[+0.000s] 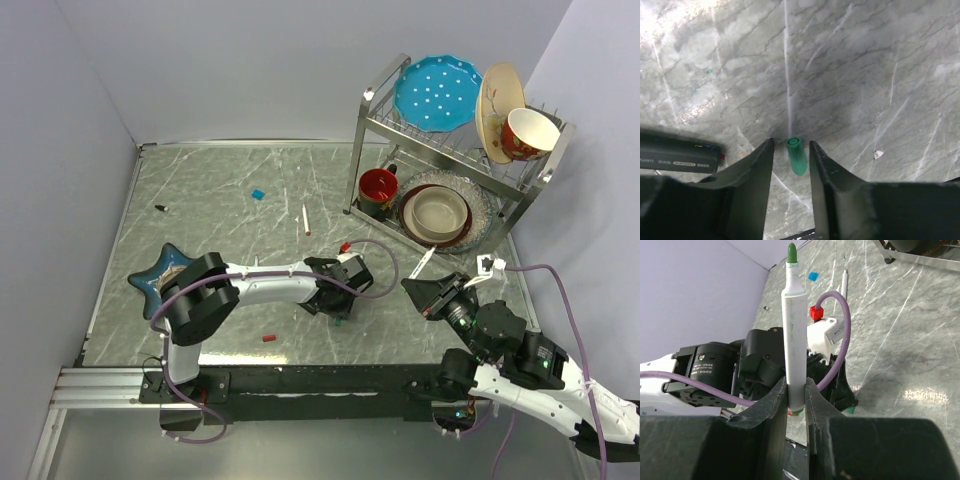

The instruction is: Insert the pens into the pen caps

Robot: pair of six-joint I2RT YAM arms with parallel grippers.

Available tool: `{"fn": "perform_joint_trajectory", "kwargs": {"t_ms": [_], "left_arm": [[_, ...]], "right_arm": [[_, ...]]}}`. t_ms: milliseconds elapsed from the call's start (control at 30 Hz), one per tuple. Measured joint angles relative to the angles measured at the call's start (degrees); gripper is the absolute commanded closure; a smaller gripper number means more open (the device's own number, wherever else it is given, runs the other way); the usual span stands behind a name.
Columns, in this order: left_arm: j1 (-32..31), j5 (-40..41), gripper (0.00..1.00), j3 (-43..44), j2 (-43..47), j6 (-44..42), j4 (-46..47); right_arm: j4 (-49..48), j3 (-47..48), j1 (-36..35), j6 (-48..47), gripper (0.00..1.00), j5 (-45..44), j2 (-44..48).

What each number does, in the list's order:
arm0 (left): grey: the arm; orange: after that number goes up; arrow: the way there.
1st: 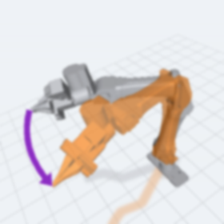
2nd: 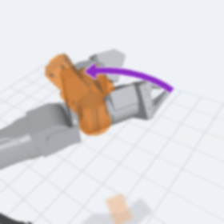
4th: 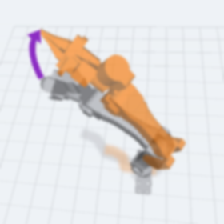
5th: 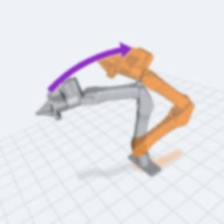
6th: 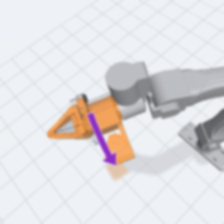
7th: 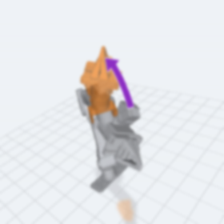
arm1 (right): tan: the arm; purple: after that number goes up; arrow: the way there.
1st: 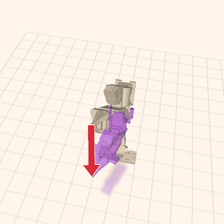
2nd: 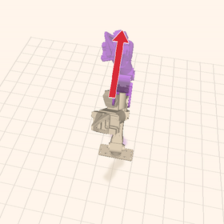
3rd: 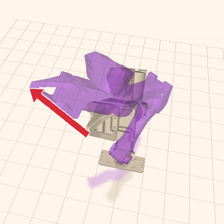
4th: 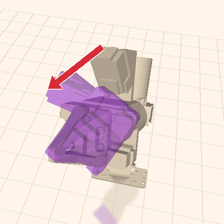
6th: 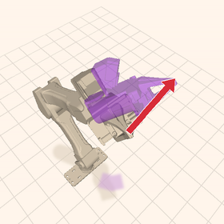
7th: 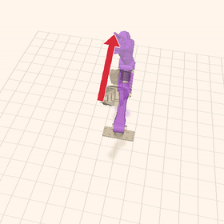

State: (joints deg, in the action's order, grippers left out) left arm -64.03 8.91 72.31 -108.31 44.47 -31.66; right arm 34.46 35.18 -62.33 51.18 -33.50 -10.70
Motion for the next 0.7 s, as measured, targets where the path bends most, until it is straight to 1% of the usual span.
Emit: {"fn": "perform_joint_trajectory", "kwargs": {"t_ms": [133, 233, 367, 700], "left_arm": [[-0.3, 0.1, 0.66, 0.5, -0.5, 0.0, -0.4], [-0.6, 0.4, 0.70, 1.1, -1.0, 0.1, -1.0], [-1.0, 1.4, 0.72, 2.0, -1.7, 0.4, -2.2], [-2.5, 4.5, 0.68, 3.9, -3.1, 1.5, -4.3]], "right_arm": [[0.0, 0.0, 0.0, 0.0, 1.00, 0.0, -0.1], [0.0, 0.0, 0.0, 0.0, 1.00, 0.0, -0.3], [0.0, 0.0, 0.0, 0.0, 1.00, -0.1, -0.6], [1.2, 0.0, 0.0, 0.3, 1.00, -0.2, 0.2]]}}
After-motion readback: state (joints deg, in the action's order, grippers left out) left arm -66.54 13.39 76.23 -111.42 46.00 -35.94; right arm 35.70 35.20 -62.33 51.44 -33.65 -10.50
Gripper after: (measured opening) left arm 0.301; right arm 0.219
